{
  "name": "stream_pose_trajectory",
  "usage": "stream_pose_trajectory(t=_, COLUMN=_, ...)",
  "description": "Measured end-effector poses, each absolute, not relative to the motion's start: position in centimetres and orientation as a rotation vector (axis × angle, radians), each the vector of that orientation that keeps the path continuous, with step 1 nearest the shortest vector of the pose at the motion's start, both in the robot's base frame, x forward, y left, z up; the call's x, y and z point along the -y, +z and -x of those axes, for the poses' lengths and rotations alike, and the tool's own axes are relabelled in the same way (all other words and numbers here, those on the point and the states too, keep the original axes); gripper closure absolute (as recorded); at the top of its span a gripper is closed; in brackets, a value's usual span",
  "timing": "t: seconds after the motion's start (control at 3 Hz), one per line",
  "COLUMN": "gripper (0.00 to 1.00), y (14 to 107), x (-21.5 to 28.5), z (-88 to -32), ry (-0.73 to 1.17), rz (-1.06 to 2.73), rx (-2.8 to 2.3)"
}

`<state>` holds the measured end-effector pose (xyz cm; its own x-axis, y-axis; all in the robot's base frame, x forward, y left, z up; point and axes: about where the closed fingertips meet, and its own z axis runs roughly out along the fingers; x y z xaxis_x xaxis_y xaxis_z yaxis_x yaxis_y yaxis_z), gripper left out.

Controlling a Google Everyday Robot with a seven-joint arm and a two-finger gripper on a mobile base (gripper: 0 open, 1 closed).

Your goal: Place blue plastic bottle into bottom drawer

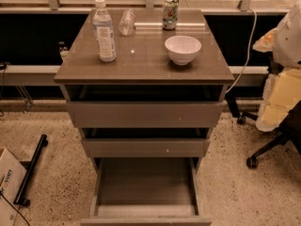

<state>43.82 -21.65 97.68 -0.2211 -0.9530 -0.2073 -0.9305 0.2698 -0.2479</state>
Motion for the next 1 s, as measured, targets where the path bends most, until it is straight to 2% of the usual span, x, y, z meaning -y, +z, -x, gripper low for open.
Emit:
stream_pose_trajectory(t=0.67, gripper=0.00, y=98.1, x=19.9, z=-45.3, ry=-0.055, rz=1.662, rx=-2.179)
stream_pose_trajectory(t=1.0, gripper=0.00, y=99.0, x=15.7, z=-48.0, ry=0.027, rz=1.627, rx=-2.062)
